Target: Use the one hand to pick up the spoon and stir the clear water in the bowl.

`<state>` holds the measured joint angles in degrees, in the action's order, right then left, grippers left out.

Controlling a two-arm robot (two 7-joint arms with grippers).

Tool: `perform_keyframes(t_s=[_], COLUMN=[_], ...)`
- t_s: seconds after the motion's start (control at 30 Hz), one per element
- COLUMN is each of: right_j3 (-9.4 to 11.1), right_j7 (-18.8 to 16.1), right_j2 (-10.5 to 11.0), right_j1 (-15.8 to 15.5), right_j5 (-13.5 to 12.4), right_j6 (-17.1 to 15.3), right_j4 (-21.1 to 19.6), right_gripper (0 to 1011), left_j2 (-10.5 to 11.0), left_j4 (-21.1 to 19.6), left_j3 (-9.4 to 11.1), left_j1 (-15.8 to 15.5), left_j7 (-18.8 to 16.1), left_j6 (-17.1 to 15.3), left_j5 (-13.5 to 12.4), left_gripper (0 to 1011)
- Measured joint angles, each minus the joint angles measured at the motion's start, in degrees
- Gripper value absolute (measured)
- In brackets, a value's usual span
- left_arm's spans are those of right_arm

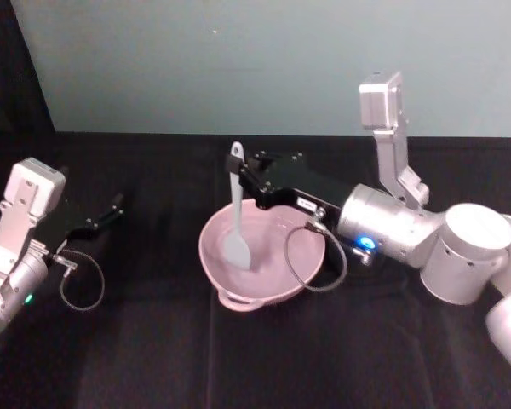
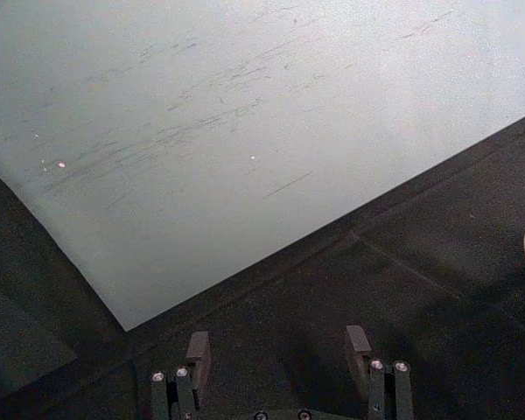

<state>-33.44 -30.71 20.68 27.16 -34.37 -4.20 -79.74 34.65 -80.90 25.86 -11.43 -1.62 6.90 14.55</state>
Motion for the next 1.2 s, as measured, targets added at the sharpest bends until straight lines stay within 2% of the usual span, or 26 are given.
perform_keyframes(t_s=[0.17, 0.33, 0.53, 0.67, 0.87, 1.03, 1.2], right_j3=[0.4, 1.4, 3.1, 4.4, 6.5, 7.4, 7.3], right_j7=[-0.8, -0.9, -0.2, 0.6, 1.8, 2.1, 2.0], right_j2=[-2.7, -4.1, -4.0, -3.0, -0.6, 1.2, 2.0], right_j1=[2.5, 4.1, 4.5, 3.8, 1.3, -1.2, -2.9], right_j5=[0.3, 0.5, 1.0, 1.3, 1.3, 1.4, 1.5], right_j6=[1.7, 2.8, 3.3, 3.2, 2.6, 1.8, 1.3], right_j4=[5.6, 9.1, 10.8, 10.5, 7.3, 3.5, 0.9], right_gripper=[110, 110, 110, 110, 110, 110, 110], left_j2=[0.0, 0.0, 0.0, 0.0, 0.0, 0.0, 0.0], left_j4=[0.0, 0.0, 0.0, 0.0, 0.0, 0.0, 0.0], left_j3=[0.0, 0.0, 0.0, 0.0, 0.0, 0.0, 0.0], left_j1=[0.0, 0.0, 0.0, 0.0, 0.0, 0.0, 0.0], left_j7=[0.0, 0.0, 0.0, 0.0, 0.0, 0.0, 0.0], left_j6=[0.0, 0.0, 0.0, 0.0, 0.0, 0.0, 0.0], left_j5=[0.0, 0.0, 0.0, 0.0, 0.0, 0.0, 0.0], left_gripper=[1011, 1011, 1011, 1011, 1011, 1011, 1011])
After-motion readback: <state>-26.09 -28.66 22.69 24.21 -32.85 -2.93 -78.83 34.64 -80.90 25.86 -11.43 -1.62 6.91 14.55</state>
